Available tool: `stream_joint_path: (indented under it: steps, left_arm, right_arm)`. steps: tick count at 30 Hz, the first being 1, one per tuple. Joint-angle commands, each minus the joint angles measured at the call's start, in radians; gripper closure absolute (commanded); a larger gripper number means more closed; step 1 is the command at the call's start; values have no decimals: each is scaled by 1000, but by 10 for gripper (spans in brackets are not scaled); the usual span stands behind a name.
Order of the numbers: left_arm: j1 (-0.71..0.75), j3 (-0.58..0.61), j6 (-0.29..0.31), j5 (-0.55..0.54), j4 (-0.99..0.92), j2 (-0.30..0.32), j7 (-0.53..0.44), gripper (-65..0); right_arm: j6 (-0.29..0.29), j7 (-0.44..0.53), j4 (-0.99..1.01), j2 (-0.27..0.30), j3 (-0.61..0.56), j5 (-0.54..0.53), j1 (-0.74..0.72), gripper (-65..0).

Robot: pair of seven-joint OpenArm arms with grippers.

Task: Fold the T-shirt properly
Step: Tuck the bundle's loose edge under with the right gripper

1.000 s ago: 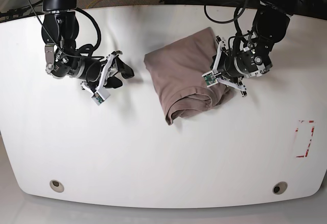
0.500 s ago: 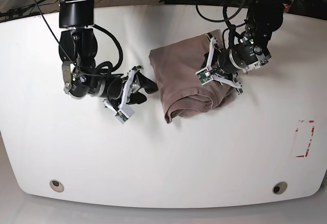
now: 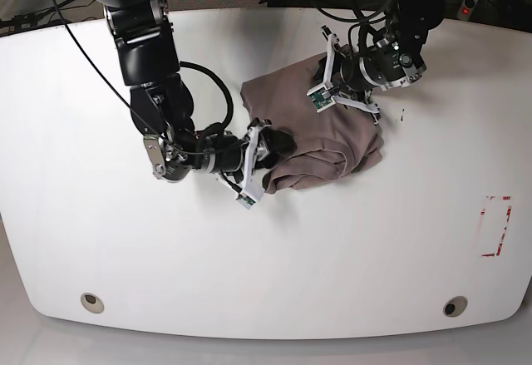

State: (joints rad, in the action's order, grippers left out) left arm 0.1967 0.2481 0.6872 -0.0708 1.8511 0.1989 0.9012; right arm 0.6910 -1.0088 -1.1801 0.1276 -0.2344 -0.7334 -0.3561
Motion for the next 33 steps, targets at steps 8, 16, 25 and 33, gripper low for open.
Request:
stream_joint_path:
  steps: [8, 16, 25, 33]
  left_arm:
    - [1, 1, 1, -7, -34, 57, -7, -122]
    - [8, -3, 1, -10, -26, 78, -9, -122]
    - [-9, -85, 2, -14, 74, 60, -7, -122]
    - [-21, -100, 2, -14, 77, 58, -7, -122]
  right_arm:
    - [7, 224, 299, -50, -16, -25, -205, -214]
    - [7, 344, 427, -50, -41, -36, -300, -216]
    - [7, 123, 133, 57, -39, -229, -206, -211]
    - [7, -20, -93, 86, -44, -312, -48, -211]
